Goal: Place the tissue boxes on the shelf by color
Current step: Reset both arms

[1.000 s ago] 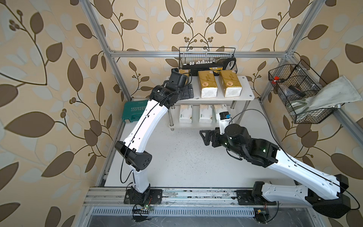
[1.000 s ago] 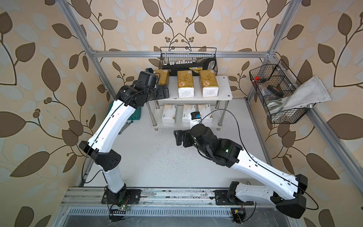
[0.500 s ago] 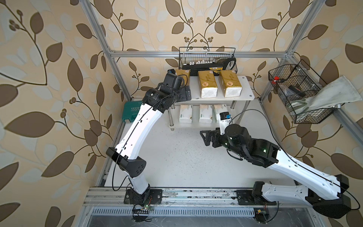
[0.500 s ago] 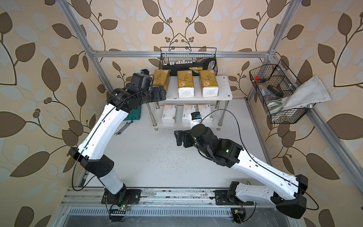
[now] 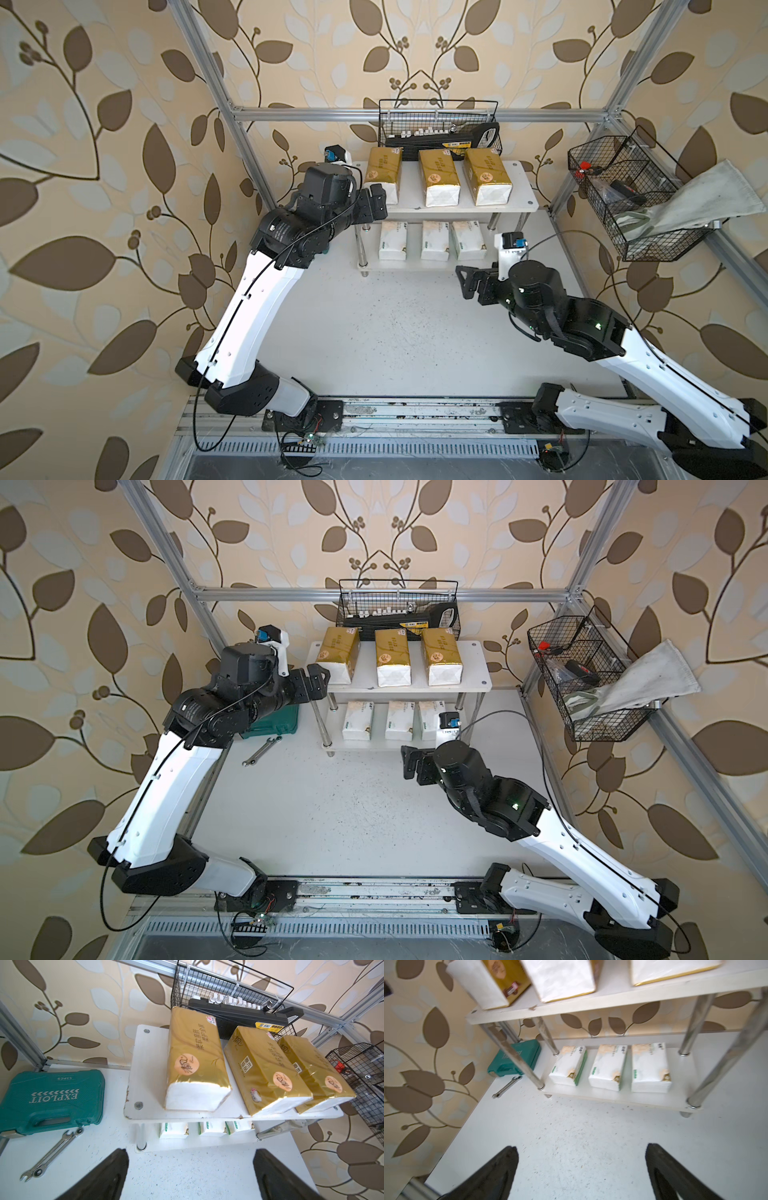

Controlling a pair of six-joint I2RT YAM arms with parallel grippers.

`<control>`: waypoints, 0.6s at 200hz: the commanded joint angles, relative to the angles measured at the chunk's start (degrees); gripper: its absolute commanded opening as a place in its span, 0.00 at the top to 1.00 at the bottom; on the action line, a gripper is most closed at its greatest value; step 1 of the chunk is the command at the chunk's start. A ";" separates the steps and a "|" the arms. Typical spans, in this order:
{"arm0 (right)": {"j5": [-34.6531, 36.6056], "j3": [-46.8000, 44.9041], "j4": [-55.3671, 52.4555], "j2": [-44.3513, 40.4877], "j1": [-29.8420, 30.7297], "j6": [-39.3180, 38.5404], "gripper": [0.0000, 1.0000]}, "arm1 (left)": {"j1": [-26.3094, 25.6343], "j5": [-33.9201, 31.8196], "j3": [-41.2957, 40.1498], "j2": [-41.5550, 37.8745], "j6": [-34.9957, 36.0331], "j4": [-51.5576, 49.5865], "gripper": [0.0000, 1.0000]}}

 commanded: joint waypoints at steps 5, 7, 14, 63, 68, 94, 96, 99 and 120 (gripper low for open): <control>0.79 -2.03 -3.95 -3.94 -10.94 -3.85 0.01 | 0.39 -6.38 -7.58 -6.97 3.74 2.80 0.01; 0.43 -2.09 -3.94 -4.17 -12.19 -4.00 0.01 | 0.37 -6.86 -8.48 -7.50 3.90 3.22 0.01; -0.66 -2.39 -4.04 -4.52 -15.88 -4.32 0.01 | 0.40 -8.14 -12.35 -9.67 4.93 5.09 0.01; -7.37 -1.53 -4.25 0.93 -36.21 -5.91 0.01 | 0.46 -17.32 -41.73 -24.40 8.71 21.90 0.01; -7.78 -1.94 -3.52 1.45 -37.67 -6.03 0.01 | 0.50 -18.68 -43.56 -25.02 9.14 22.89 0.01; -8.02 -5.40 2.51 3.42 -42.79 -6.18 0.01 | 0.53 -23.61 -50.00 -25.36 12.39 27.12 0.01; -7.75 -5.76 3.06 3.45 -42.96 -6.36 0.01 | 0.58 -24.00 -50.46 -25.28 12.59 27.65 0.01; -7.18 -6.38 4.19 3.45 -43.12 -6.63 0.01 | 0.60 -24.80 -51.23 -25.19 13.08 28.53 0.01; -3.17 -10.85 11.97 2.76 -43.35 -9.69 0.01 | 0.77 -28.39 -56.29 -23.58 18.36 34.68 0.01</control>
